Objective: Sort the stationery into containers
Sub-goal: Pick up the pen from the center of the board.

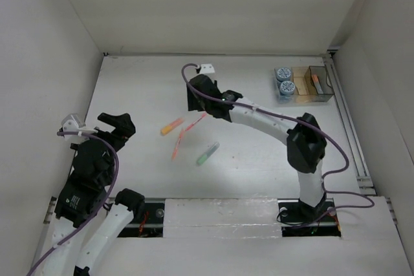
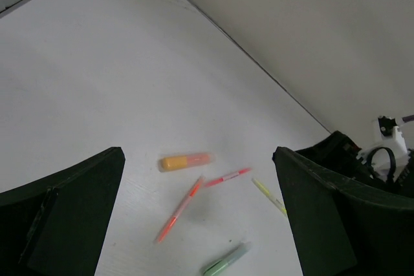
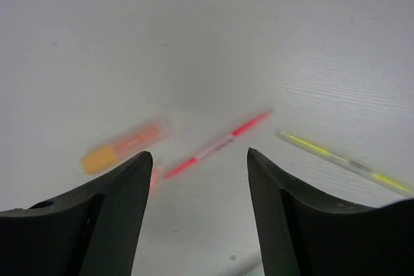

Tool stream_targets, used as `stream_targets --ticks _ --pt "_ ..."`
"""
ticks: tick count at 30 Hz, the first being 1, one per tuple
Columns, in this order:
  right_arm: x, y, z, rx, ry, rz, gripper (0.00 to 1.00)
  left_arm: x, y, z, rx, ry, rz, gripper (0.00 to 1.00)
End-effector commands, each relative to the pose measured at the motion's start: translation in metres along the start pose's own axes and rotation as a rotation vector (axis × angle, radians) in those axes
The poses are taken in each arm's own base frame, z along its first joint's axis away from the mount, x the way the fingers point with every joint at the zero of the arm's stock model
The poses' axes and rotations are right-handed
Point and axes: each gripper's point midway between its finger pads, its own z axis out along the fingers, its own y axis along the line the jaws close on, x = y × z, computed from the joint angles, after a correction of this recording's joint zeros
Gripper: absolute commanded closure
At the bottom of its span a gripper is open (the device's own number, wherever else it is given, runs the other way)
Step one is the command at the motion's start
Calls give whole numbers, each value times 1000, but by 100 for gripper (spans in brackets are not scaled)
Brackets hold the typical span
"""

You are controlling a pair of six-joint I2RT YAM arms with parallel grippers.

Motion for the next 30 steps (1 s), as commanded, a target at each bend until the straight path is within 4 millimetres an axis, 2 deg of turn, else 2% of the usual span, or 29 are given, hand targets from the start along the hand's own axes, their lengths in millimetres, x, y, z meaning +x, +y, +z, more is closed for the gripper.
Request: stream_targets --ticks 1,3,4,6,7,8,9,10,11,14,15,19,20,23,24,25,26,27,28,30 --pt "-1 37 11 9 -7 128 34 -22 8 -12 -19 -80 -81 0" --pt "1 60 12 0 -6 167 37 -26 13 -17 -26 -103 -101 0" --pt "18 64 24 28 20 184 37 -26 12 -17 -26 -103 -111 0" --pt "30 72 30 52 57 251 37 -32 16 -23 -21 -122 -125 0" --pt "23 81 31 37 52 285 37 -33 15 -23 -21 -122 -134 0" --pt "37 93 33 33 71 290 38 -34 16 -25 -14 -129 -142 0" --pt "37 95 36 31 69 303 38 -36 16 -27 -8 -135 -148 0" --pt "34 107 32 16 52 300 38 -36 16 -27 -8 -135 -148 0" --pt "43 113 38 15 60 289 40 -36 16 -27 -8 -135 -148 0" --pt "49 119 40 41 67 313 40 -39 16 -29 2 -145 -150 0" --pt "61 117 47 60 84 323 40 -36 14 -28 6 -132 -144 0" --pt "74 113 53 99 100 372 40 -34 9 -26 20 -117 -123 0" --pt "72 118 52 88 87 375 40 -32 9 -24 21 -118 -115 0" --pt "85 116 60 103 98 383 41 -31 9 -22 15 -113 -109 0" --pt "77 119 59 98 81 400 41 -31 9 -22 15 -113 -109 0" --pt "89 116 65 120 98 394 41 -30 8 -22 22 -106 -109 0" --pt "85 117 64 115 93 399 41 -31 8 -24 28 -112 -115 0" --pt "93 116 69 124 101 391 41 -31 8 -24 28 -113 -115 0" --pt "83 121 67 108 88 405 41 -33 8 -26 33 -118 -121 0" --pt "92 121 75 117 95 398 41 -33 8 -26 34 -118 -121 0"
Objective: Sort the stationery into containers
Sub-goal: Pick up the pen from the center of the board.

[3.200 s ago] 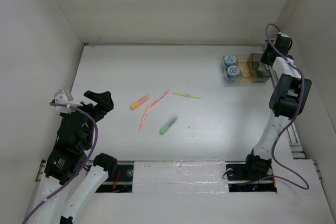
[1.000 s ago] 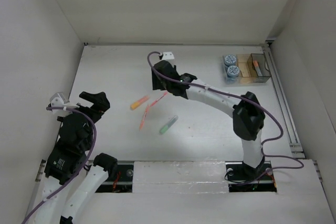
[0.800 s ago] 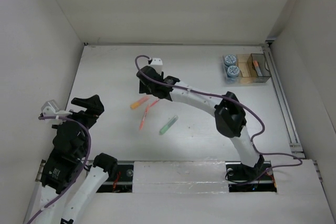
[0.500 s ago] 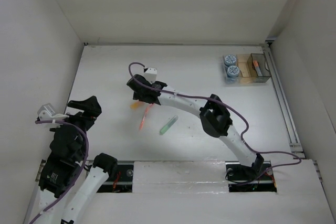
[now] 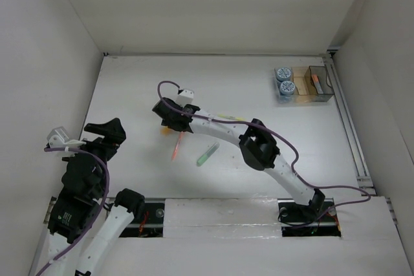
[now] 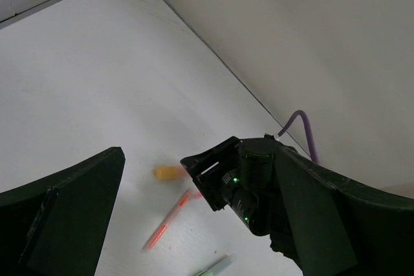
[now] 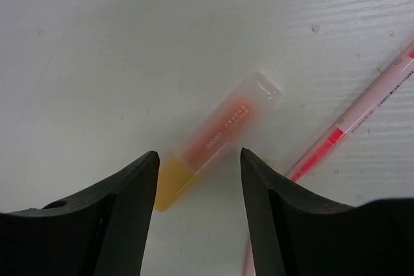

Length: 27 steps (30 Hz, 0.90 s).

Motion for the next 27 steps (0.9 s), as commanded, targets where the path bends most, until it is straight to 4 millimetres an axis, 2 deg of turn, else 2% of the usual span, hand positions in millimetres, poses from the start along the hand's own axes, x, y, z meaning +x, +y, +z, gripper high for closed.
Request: stream_targets --ticks 1,7,8,11,14,15,17,18,19,21,22,23,24,25,27 --pt "-2 8 7 0 -29 33 41 -13 -8 -5 37 -34 -24 0" --pt "4 12 13 -13 -15 36 41 -15 -10 -7 54 -37 -26 0" --pt "4 7 19 1 -14 37 41 -14 -11 -7 61 -31 -26 0" --pt "9 2 23 16 -6 26 41 -15 -11 -9 66 -36 -22 0" --pt "15 -1 27 21 6 2 46 -15 -11 -9 66 -36 -22 0" --pt "11 -2 28 22 13 9 46 -15 -11 -9 66 -36 -22 0" --pt "11 -1 30 21 13 -6 51 -17 -12 -9 71 -41 -28 0" --pt "14 -12 36 48 31 -31 53 -17 -12 -9 71 -41 -28 0" --pt "8 -7 32 36 24 -33 55 -18 -12 -10 76 -46 -33 0" --pt "11 -12 33 49 33 -73 60 -18 -12 -10 76 -46 -33 0" --pt "8 -18 35 66 36 -82 62 -18 -12 -10 76 -46 -33 0" --pt "12 -24 38 80 44 -91 64 -18 -12 -10 76 -46 -33 0" --pt "14 -38 42 104 62 -122 68 -18 -12 -10 76 -46 -33 0" --pt "9 -32 40 85 51 -123 70 -18 -12 -10 76 -46 -33 0" --pt "13 -41 39 98 61 -164 70 -18 -12 -10 76 -46 -33 0"
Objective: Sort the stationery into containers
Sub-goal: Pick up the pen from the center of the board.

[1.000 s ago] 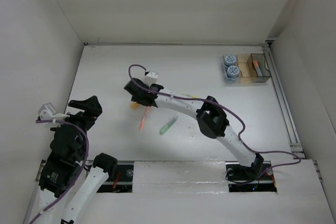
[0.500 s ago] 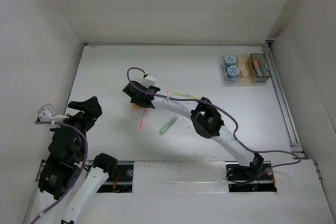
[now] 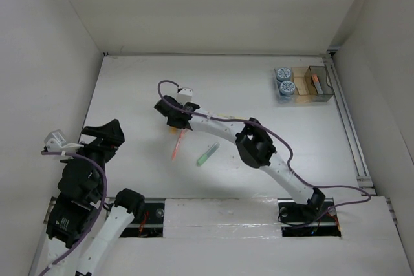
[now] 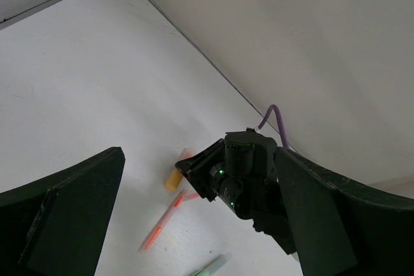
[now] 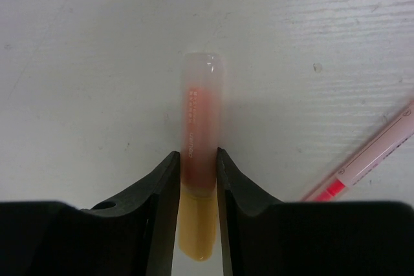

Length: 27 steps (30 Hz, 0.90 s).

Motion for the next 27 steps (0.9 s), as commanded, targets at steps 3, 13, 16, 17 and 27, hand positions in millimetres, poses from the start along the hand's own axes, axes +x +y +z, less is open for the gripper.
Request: stream_targets --ticks 3,13,16,17,27 --pt "7 -43 8 79 63 -127 71 -13 -9 -3 36 -37 -23 0" --pt "1 -37 13 -67 103 -166 100 -15 -9 -5 41 -42 -29 0" --pt "-13 -25 11 -158 89 -168 100 -15 -9 -5 41 -42 -29 0" --pt "-19 -18 5 -189 77 -165 100 -15 -9 -5 41 -42 -29 0" --pt "-60 -5 -21 -301 3 -199 100 -15 -9 -5 41 -42 -29 0"
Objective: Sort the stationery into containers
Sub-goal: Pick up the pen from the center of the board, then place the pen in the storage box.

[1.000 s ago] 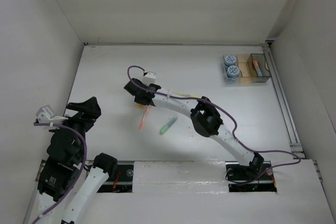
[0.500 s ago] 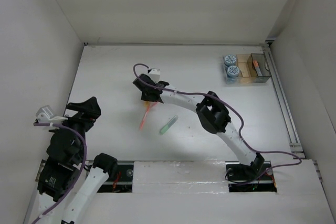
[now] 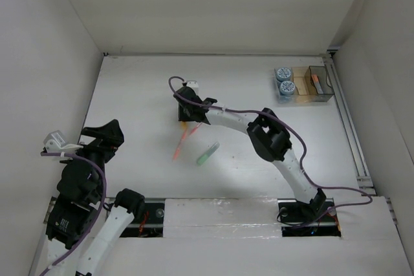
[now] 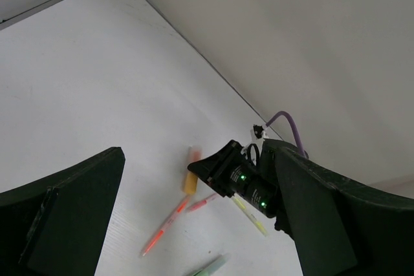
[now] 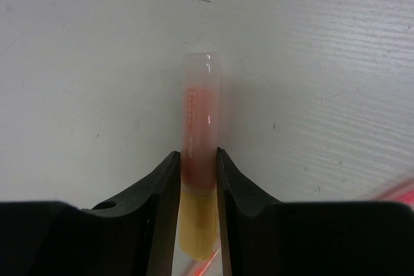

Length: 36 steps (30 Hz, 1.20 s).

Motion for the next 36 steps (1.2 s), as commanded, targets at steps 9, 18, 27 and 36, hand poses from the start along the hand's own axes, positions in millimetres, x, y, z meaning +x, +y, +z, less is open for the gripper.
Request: stream_targets --ticks 9,18,27,36 --pt "-87 -2 -61 -116 -161 -36 100 -12 -9 -2 31 -32 -18 0" --pt "-150 -140 -117 46 -253 -34 100 -9 -8 0 25 -27 -13 0" --pt "-188 -328 -179 275 -317 28 100 -6 -11 1 39 -13 6 0" --pt "-198 -442 -210 331 -368 122 100 -1 -17 6 48 9 32 0"
